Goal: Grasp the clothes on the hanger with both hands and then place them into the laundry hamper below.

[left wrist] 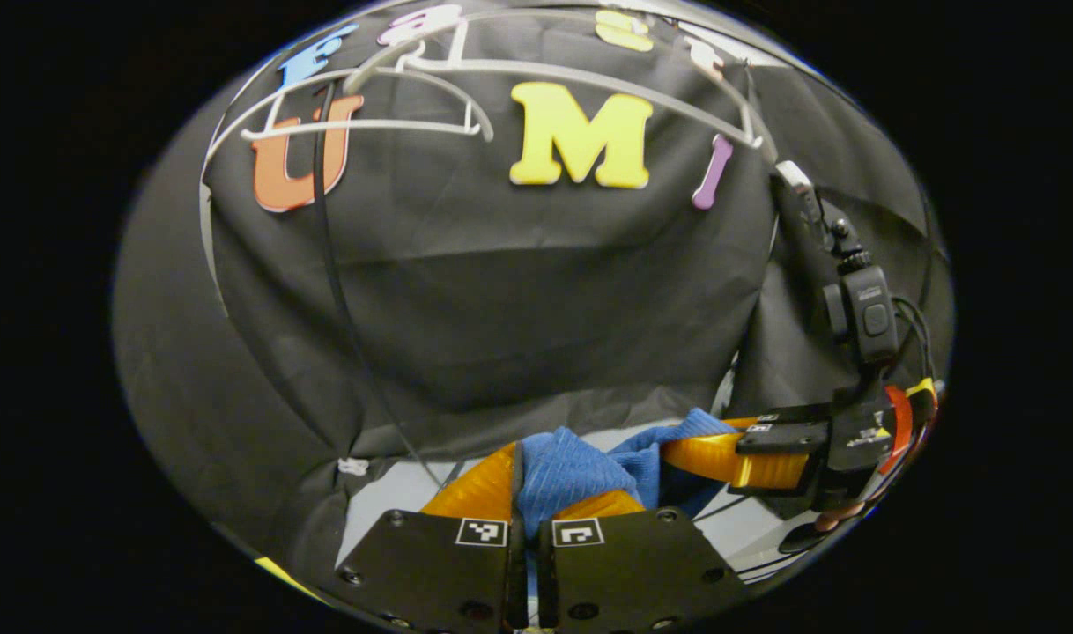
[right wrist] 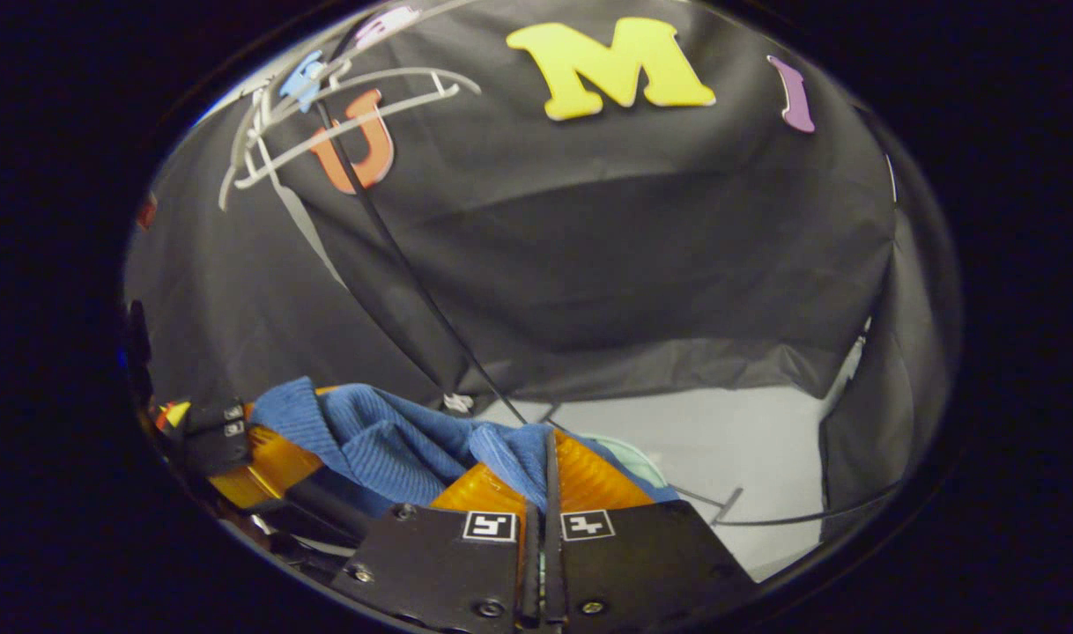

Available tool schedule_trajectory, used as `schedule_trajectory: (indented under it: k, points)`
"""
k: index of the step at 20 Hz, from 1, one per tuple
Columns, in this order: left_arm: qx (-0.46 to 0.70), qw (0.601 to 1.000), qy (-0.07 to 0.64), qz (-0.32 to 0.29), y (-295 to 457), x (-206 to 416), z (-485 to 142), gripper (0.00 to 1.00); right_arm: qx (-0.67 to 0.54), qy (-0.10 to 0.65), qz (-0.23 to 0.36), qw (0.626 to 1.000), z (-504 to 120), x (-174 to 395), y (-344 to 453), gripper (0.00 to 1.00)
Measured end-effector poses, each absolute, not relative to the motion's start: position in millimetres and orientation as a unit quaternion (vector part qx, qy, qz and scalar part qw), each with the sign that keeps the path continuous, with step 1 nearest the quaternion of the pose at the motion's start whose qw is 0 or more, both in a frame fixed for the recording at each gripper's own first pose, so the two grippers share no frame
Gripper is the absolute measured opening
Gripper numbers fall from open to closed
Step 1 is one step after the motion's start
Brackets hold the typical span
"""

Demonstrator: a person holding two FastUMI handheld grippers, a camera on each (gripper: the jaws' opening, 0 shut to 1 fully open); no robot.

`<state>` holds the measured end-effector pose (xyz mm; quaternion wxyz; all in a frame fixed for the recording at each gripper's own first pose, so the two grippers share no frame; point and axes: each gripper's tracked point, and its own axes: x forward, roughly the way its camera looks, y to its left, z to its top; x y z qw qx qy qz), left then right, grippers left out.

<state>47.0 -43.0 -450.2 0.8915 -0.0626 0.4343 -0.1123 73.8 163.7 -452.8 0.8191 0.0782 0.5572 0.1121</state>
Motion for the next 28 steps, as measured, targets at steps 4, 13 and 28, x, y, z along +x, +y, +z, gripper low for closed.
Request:
schedule_trajectory:
  k: [4,13,28]
  points:
    - [-0.035,0.859,0.5,-0.107,-35,16,-467,0.45,0.049,0.596,0.099,0.795,-471,42,151,0.44]
    - [-0.04,0.881,0.453,-0.132,-29,-6,-413,0.96,-0.003,0.519,0.062,0.853,-376,26,107,0.66]
    - [-0.052,0.983,0.177,0.011,-26,-112,-141,0.93,-0.032,0.24,0.117,0.963,-113,-67,19,0.81]
